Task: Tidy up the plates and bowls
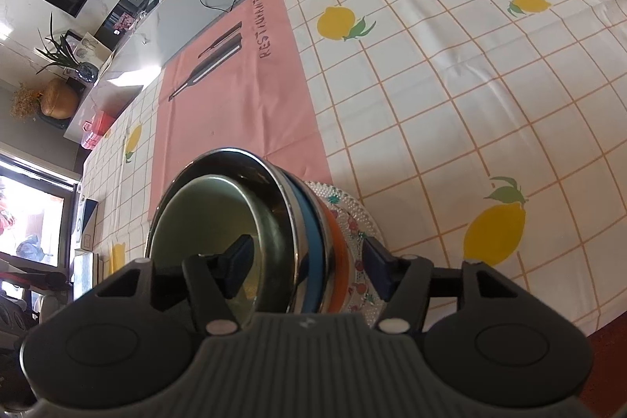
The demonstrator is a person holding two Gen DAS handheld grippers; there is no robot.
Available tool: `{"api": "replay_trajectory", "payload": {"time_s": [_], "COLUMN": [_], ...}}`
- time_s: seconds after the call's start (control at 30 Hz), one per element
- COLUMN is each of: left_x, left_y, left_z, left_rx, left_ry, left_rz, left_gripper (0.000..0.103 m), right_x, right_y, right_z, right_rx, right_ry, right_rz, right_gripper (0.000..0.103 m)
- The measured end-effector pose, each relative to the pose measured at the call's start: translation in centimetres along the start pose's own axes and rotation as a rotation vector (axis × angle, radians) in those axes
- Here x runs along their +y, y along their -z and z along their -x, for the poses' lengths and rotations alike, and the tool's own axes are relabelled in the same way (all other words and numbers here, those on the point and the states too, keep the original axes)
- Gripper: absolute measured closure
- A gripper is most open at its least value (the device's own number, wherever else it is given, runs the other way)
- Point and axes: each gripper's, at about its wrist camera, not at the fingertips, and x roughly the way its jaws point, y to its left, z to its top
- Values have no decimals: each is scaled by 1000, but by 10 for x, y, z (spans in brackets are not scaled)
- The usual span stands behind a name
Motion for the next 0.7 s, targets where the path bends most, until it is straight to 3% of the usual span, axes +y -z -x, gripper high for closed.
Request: {"api": "replay_trajectory", "payload": {"time_s": [0.13,0.43,0.6,0.7], "left_x": [-11,-38,-39,-35], "left_y": [-3,11,32,42], "left_z": [24,101,133,144], "left_rx": [-77,-399,-524,-552], "left_ry": [-31,-124,-151,-165], "left_rz": [-85,-379,-441,-448], "left_gripper": [28,26,26,26], "right_x": [13,57,79,87], "right_y": [0,19,46,66], "right_z": [16,80,112,126], "right_rx": [-47,-294,-418,-480], "right_ry": [23,59,48,41], "right_rz": [81,361,505,559], "right_gripper": [31,23,16,12]}}
